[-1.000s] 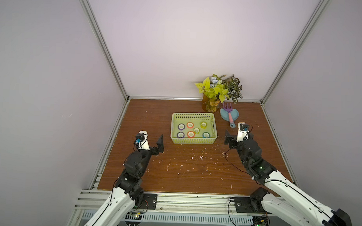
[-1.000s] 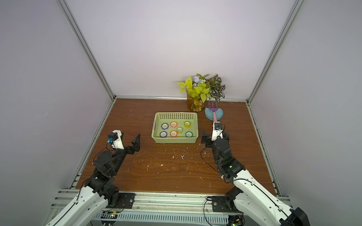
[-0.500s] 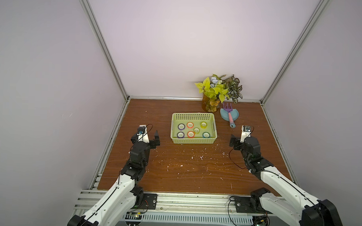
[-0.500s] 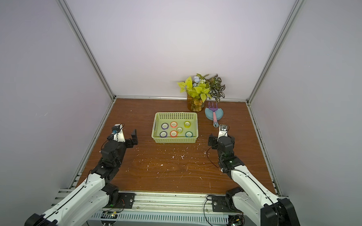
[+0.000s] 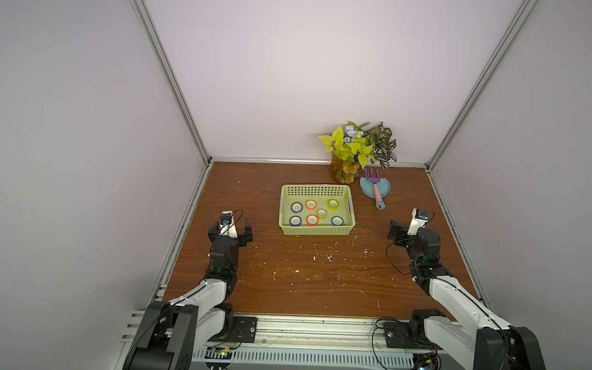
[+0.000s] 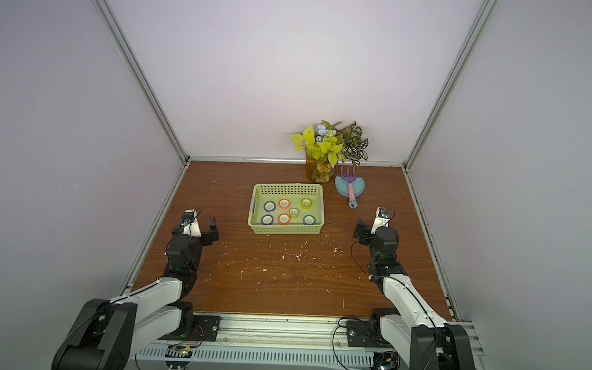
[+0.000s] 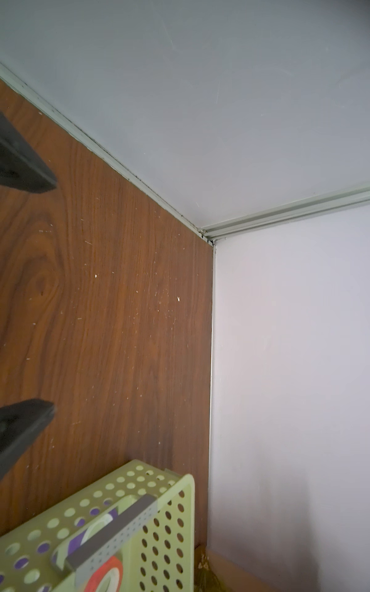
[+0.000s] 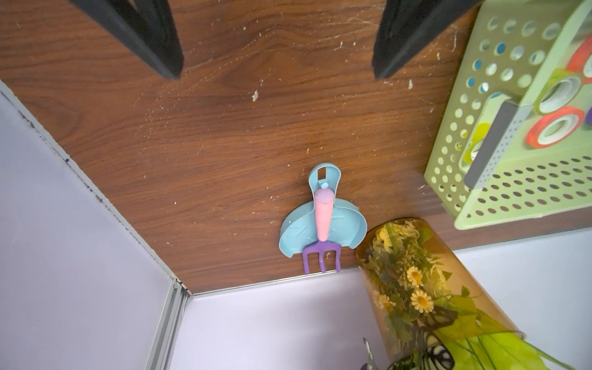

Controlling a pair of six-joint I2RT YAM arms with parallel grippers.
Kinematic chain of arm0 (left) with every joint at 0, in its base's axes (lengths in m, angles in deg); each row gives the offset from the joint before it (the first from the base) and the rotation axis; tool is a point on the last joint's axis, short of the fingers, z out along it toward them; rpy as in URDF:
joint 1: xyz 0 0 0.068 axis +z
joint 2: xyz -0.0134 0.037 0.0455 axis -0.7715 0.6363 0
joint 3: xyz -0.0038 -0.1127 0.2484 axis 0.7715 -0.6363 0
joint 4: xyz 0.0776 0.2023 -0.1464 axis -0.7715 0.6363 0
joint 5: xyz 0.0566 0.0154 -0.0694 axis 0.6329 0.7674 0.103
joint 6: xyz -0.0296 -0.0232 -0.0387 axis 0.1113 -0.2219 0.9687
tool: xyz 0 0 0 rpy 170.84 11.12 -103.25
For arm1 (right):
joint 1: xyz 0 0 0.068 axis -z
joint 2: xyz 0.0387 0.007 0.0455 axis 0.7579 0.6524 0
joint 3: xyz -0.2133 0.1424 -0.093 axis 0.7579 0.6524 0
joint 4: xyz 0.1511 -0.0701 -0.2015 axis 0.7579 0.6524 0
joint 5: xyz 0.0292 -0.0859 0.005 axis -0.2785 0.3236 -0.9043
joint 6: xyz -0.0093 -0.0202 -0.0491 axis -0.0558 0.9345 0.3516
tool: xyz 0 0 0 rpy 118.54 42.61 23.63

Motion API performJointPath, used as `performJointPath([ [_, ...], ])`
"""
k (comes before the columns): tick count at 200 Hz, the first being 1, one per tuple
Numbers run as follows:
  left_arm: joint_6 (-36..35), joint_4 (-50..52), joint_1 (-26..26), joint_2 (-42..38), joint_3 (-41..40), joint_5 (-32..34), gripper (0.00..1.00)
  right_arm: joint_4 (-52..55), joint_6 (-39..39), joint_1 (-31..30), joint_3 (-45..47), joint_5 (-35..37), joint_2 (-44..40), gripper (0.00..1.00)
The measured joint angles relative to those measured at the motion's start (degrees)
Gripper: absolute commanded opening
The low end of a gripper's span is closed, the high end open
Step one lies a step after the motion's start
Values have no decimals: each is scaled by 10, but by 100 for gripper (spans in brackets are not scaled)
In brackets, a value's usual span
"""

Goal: Put the transparent tape into the storage box
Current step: Reset both arms

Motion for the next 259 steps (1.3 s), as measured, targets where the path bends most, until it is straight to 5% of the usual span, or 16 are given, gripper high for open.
performJointPath([
  [79,5,-176,37,235,40,-82,99,-125,39,13,22,-23,64,99],
  [259,4,-194,37,238,53,-99,99,-443,101,15,75,1,299,99],
])
